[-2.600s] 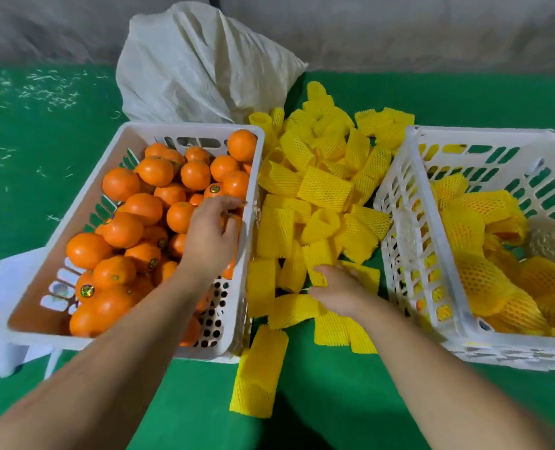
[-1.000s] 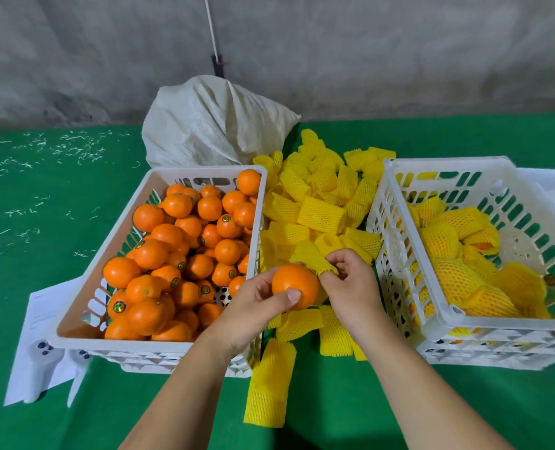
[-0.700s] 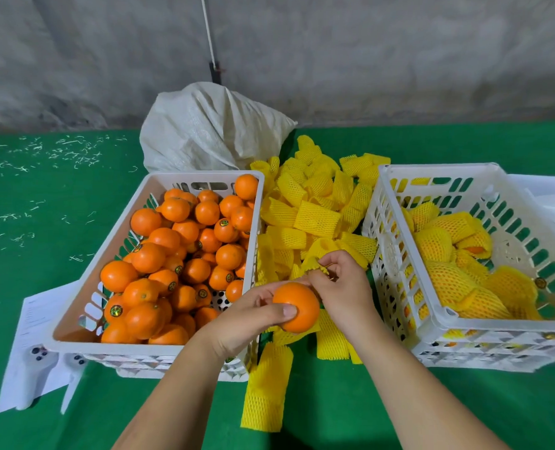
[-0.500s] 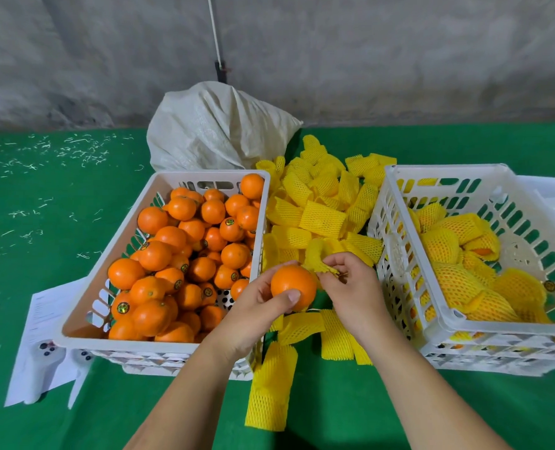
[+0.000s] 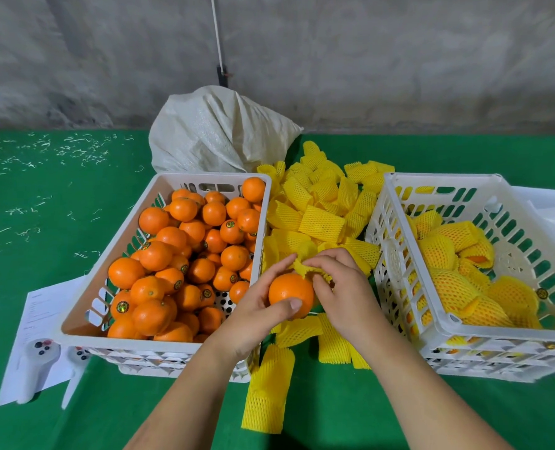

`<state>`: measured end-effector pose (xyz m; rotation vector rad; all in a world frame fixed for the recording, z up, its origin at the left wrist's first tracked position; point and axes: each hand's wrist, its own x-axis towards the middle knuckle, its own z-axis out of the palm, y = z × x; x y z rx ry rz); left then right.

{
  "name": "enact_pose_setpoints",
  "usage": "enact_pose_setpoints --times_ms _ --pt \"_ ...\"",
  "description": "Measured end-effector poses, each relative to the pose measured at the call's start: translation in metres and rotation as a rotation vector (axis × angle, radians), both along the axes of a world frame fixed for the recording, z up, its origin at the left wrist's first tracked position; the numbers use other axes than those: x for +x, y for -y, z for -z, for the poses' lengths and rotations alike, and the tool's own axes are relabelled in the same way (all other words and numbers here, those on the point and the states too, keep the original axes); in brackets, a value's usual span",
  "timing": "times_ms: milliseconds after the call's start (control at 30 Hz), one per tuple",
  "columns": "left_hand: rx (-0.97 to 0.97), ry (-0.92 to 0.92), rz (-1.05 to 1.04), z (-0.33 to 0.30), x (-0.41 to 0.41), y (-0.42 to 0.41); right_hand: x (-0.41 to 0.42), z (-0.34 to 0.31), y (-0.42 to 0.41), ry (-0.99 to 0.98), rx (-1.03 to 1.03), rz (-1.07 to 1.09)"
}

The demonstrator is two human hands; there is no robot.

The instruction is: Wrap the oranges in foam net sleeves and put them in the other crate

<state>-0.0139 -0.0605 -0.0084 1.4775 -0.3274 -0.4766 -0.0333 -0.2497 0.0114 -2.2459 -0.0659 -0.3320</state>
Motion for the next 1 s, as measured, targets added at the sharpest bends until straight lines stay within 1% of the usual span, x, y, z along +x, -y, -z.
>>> enact_pose_setpoints --times_ms 133,200,300,367,500,600,700,867,1000 --pt "-0.11 -0.116 -0.097 0.002 0.002 -0.001 -0.003 0.001 0.0 -0.008 0.058 0.034" --pt "-0.116 -0.127 -0.097 0.002 0.002 -0.001 -0.004 0.002 -0.003 -0.014 0.087 0.059" --pt "-0.053 -0.064 -0.085 0.001 0.0 -0.001 -0.005 -0.003 -0.008 0.059 -0.045 0.06" --pt "-0.034 -0.038 -0.084 0.0 -0.002 -0.001 -0.004 -0.011 -0.008 0.074 -0.14 0.025" --pt "-0.037 0.036 -0.042 -0.002 -0.002 0.0 -0.002 -0.026 -0.006 -0.02 -0.293 -0.125" --pt "-0.015 0.03 -0.067 -0.003 -0.003 0.003 -0.004 -0.034 -0.007 -0.027 -0.315 -0.189" --pt "-0.046 0.031 -0.129 0.001 -0.003 0.003 -0.008 -0.037 -0.013 0.033 -0.268 -0.185" --pt "-0.048 0.015 -0.186 0.007 0.001 0.002 -0.019 -0.027 -0.019 0.196 -0.224 -0.161" --pt "-0.159 -0.051 -0.226 0.007 0.002 0.004 -0.021 -0.017 -0.02 0.288 -0.227 -0.196"
